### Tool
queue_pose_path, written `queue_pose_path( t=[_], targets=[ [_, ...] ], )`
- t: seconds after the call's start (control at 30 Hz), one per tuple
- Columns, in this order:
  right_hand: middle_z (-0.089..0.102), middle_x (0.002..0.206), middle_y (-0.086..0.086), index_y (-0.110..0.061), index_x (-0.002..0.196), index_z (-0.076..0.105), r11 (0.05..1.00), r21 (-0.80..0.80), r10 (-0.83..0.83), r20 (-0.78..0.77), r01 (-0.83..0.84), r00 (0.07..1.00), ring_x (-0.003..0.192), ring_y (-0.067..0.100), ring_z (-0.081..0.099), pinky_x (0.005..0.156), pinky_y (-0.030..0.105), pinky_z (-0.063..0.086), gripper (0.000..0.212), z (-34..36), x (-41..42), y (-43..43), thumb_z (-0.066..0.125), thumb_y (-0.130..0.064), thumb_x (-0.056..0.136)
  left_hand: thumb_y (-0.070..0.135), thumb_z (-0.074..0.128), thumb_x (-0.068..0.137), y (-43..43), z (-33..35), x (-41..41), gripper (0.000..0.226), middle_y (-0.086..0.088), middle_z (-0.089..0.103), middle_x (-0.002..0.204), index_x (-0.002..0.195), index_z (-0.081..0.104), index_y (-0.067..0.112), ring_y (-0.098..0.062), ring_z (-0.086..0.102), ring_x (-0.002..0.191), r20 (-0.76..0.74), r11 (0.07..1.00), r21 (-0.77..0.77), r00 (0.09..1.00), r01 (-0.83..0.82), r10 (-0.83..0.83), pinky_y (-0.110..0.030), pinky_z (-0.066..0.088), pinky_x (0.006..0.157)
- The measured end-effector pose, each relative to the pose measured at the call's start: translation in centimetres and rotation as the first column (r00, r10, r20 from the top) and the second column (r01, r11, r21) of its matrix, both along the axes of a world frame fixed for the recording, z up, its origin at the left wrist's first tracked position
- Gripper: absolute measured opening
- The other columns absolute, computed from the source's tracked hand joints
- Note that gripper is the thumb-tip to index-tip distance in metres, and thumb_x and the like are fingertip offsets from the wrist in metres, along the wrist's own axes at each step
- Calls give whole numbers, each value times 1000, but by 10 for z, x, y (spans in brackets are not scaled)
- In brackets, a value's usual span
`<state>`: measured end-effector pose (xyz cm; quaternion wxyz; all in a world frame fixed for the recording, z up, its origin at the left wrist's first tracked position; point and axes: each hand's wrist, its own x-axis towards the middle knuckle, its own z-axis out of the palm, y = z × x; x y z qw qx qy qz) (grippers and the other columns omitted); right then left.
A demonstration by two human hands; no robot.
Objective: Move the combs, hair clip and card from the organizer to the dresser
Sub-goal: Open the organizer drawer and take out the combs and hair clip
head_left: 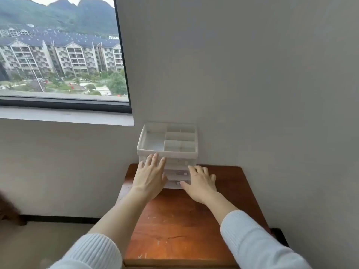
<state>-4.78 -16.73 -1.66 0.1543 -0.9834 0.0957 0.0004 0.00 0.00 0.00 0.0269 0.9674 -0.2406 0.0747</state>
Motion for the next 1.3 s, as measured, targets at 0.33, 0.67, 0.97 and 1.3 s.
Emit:
queue_pose_path(
  t=[0.33,0.67,0.97,1.3],
  targets=[
    [39,145,5,-28,141,38,729,630,-218,-156,267,963,134,23,34,109,41,33,57,-44,78,44,55,-41,88,21,66,79,35,-27,89,59,-10,63,128,135,51,14,-28,60,118,241,953,91,922,288,-302,-44,48,100],
    [53,90,0,-19,85,64,-443,853,-387,-459,275,800,88,18,49,79,36,39,7,-45,92,62,63,-18,79,13,60,87,33,-38,92,46,-12,62,129,132,55,13,-34,57,121,220,919,-223,935,326,-278,-50,38,108],
    [58,112,7,-14,114,65,-348,842,-348,-524,413,777,104,23,53,80,36,43,56,-45,39,62,64,-57,77,37,33,99,32,-32,95,42,-2,56,136,135,51,25,-24,41,132,-14,869,-450,971,208,-239,-45,31,114],
    [63,105,10,-11,105,70,-196,835,-312,-551,515,774,95,22,57,81,33,45,46,-37,-6,56,57,-51,85,36,30,100,29,-36,88,46,-3,43,149,143,40,24,-25,23,145,-57,889,-417,971,187,-231,-45,18,120]
  ],
)
